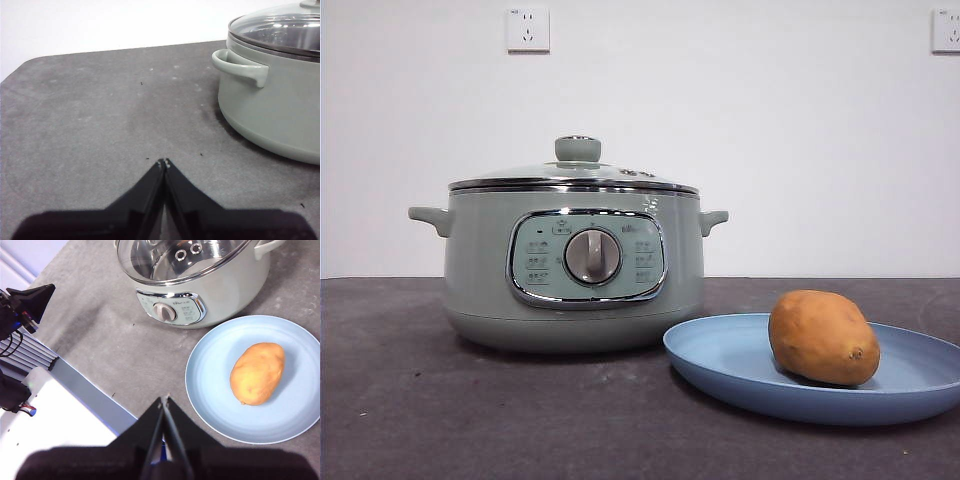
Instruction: Take the potato out from the steamer,put the potato on the plate,close the lid
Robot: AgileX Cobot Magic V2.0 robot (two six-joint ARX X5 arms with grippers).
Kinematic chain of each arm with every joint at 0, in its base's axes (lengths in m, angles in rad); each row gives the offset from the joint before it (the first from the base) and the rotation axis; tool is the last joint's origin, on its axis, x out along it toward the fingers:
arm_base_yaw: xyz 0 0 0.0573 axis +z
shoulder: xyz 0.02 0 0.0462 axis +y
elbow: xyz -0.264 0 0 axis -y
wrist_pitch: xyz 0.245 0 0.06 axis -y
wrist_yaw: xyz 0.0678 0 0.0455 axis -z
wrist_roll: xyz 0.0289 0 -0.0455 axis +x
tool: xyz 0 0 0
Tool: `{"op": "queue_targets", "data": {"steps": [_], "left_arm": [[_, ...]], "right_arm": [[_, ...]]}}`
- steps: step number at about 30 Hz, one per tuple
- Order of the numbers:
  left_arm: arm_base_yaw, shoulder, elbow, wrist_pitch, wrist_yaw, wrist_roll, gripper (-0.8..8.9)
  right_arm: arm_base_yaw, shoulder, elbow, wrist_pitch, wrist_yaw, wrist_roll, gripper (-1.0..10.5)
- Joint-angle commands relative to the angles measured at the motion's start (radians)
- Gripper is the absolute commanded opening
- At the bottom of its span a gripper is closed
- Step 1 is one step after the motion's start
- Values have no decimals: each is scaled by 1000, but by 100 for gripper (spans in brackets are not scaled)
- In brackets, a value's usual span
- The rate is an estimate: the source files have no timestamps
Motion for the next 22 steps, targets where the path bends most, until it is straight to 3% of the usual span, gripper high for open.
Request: {"op": "queue_targets", "data": {"steps": [1,4,12,17,22], "left_arm": [[4,-2,-14,-2,-1,-3,-4],[3,-2,-14,-2,-1,-3,-4],[3,-2,-14,-2,-1,-3,-4],[3,-2,-14,-2,-1,-3,-4],[3,-2,-14,-2,-1,-3,-4]], "right_arm": [[-5,-9,4,26,31,-61,2],[-49,-43,0,95,129,-91,2],[-252,-210,-170,427,81,-133,2],[-373,-341,-393,675,80,-138,2],[-444,-468,-608,814,97,-127,2]]}}
